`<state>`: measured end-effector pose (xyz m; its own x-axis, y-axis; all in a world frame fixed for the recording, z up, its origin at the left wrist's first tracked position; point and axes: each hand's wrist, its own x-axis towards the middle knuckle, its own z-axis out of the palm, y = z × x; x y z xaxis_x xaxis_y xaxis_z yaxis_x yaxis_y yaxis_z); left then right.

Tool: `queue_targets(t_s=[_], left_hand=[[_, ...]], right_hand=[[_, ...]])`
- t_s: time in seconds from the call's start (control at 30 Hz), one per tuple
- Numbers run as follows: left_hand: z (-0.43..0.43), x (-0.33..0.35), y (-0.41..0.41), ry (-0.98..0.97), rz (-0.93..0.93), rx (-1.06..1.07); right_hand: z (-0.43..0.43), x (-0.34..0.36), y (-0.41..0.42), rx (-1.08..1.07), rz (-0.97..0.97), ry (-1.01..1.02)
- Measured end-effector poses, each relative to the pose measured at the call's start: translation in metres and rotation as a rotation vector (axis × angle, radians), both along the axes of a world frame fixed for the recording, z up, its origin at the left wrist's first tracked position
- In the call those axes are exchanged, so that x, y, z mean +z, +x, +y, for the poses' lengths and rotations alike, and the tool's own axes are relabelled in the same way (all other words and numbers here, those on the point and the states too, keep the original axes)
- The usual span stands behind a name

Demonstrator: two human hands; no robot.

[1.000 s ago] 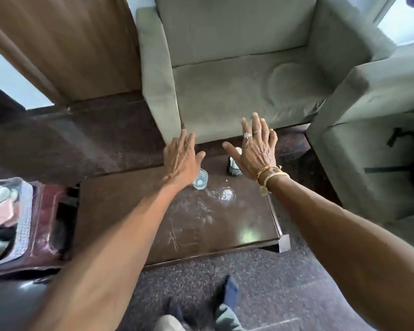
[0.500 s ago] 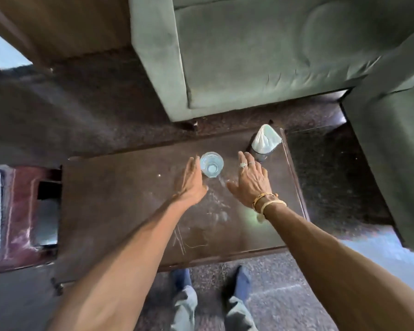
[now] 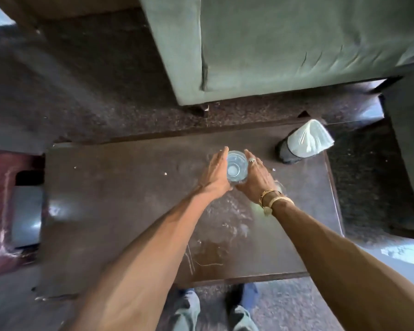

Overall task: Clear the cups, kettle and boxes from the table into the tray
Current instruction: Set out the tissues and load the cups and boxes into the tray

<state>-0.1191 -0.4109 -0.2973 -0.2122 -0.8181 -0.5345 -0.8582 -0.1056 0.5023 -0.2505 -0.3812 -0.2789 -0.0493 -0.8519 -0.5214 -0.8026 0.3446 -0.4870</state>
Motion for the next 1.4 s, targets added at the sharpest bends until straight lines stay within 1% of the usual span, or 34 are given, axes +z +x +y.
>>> queue_targets(t_s=[0.1,0.23,0.33,0.4,0.5,0.7,0.83,0.9,1.03,1.17,1.3,1.4], left_hand=[[-0.001,-0.009,-0.001,-0.049,0.049,0.029],[-0.004,-0.016,0.0,-0.14,0.136,0.01],[-0.005,-0.017,0.008,-0.162,0.15,0.023],[-0.005,-0.014,0.02,-0.155,0.156,0.021],[-0.009,-0.007,0.05,-0.171,0.132,0.034],[-0.032,0.002,0.123,-0.177,0.089,0.171],[-0.045,0.002,0.17,-0.239,-0.006,0.187],[-0.048,-0.001,0.186,-0.222,-0.02,0.208],[-0.047,-0.013,0.206,-0.205,-0.009,0.223],[-0.05,-0.017,0.213,-0.21,-0.048,0.197],[-0.053,-0.018,0.217,-0.228,0.007,0.187],[-0.052,-0.015,0.216,-0.2,-0.011,0.173]], right_hand=[[-0.005,-0.003,0.005,-0.061,0.003,-0.041],[-0.006,-0.004,0.011,-0.076,0.034,-0.144],[-0.006,0.001,0.014,-0.08,0.028,-0.106],[-0.008,0.006,0.022,-0.047,0.027,-0.075],[-0.017,0.013,0.047,-0.016,0.011,-0.057],[-0.049,0.02,0.122,0.044,-0.05,-0.094],[-0.066,0.015,0.167,0.06,-0.089,-0.088],[-0.07,0.01,0.184,0.066,-0.1,-0.089],[-0.073,-0.002,0.202,0.094,-0.099,-0.075],[-0.074,-0.009,0.208,0.105,-0.079,-0.051],[-0.077,-0.01,0.208,0.111,-0.061,-0.044],[-0.076,-0.007,0.21,0.121,-0.068,-0.053]])
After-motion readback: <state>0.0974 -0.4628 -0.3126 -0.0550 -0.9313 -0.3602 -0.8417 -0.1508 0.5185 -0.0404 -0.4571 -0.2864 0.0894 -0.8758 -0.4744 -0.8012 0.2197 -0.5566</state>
